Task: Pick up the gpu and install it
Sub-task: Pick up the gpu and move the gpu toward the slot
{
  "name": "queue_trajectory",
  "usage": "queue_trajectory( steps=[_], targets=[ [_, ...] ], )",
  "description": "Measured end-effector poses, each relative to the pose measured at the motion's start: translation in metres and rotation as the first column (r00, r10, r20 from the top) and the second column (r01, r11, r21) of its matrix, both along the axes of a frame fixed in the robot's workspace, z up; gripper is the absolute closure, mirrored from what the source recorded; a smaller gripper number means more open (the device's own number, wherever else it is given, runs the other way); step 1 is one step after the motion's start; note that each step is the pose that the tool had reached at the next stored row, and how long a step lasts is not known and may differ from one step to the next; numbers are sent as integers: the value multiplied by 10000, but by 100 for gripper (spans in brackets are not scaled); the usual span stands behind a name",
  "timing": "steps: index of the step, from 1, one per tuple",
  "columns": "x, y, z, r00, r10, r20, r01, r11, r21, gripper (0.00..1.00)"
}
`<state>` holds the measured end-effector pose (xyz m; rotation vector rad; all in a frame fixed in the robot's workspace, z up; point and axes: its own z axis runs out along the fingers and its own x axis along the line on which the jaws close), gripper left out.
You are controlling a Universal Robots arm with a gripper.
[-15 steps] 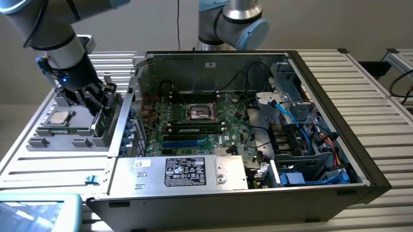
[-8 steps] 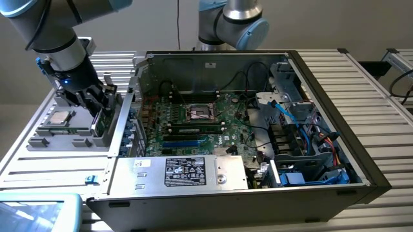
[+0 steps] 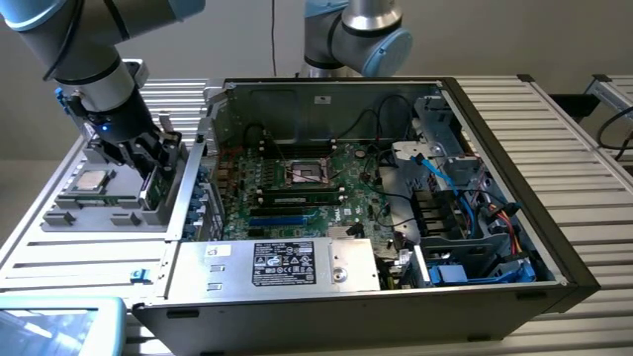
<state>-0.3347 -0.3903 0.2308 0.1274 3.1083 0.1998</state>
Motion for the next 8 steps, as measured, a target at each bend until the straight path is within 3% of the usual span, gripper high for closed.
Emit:
queue_trajectory(
  steps=[8],
  targets=[
    [2, 9, -29, 10000, 2, 2, -2, 10000, 65, 56]
  ],
)
